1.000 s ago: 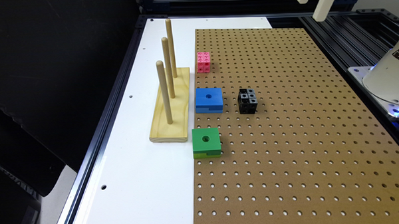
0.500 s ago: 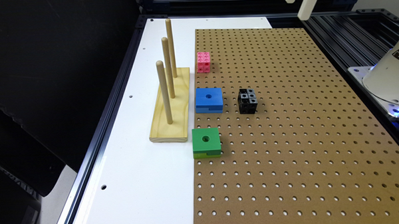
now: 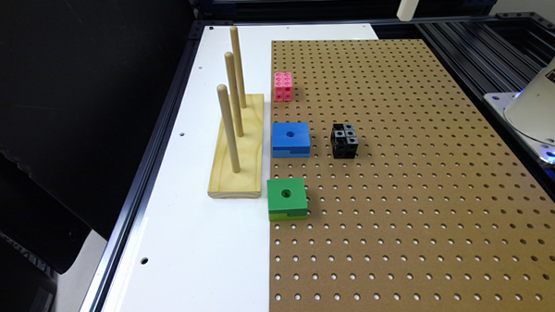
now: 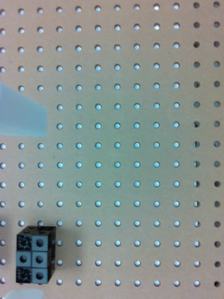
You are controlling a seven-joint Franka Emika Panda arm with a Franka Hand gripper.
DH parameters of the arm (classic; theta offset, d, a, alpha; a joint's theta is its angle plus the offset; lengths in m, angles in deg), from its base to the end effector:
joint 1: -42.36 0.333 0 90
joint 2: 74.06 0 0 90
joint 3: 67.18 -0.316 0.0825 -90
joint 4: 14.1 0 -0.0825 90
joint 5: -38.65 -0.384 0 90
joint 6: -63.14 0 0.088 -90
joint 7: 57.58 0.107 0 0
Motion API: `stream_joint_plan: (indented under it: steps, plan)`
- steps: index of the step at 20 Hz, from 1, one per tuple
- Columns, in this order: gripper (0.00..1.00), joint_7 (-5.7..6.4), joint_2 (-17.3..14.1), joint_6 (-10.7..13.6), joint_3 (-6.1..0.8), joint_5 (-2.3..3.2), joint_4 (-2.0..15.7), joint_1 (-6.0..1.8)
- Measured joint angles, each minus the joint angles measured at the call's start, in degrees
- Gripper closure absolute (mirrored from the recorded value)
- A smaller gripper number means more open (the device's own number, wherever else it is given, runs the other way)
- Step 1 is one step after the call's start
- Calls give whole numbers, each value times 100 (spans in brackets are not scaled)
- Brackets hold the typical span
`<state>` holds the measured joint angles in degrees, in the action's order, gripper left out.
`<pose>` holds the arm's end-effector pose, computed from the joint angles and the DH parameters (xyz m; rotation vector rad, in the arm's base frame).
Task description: Pick up pink block.
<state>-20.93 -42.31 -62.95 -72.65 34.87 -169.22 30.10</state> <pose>0.3606 -0.0425 0.3992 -2.8732 1.2298 -0.0685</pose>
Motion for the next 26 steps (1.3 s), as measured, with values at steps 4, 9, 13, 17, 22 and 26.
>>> stream_joint_plan:
  steps: [4,9,13,17,22,26]
  plan:
    - [0,-133,-236,-38,0,6,186,-141]
    - [0,-342,-596,-150,0,32,442,-373]
    - [0,-401,-862,-182,0,36,654,-439]
    - [0,-403,-1022,-183,0,45,793,-451]
    - [0,-509,-1291,-197,2,96,1084,-609]
    - [0,-562,-1627,-202,1,106,1390,-680]
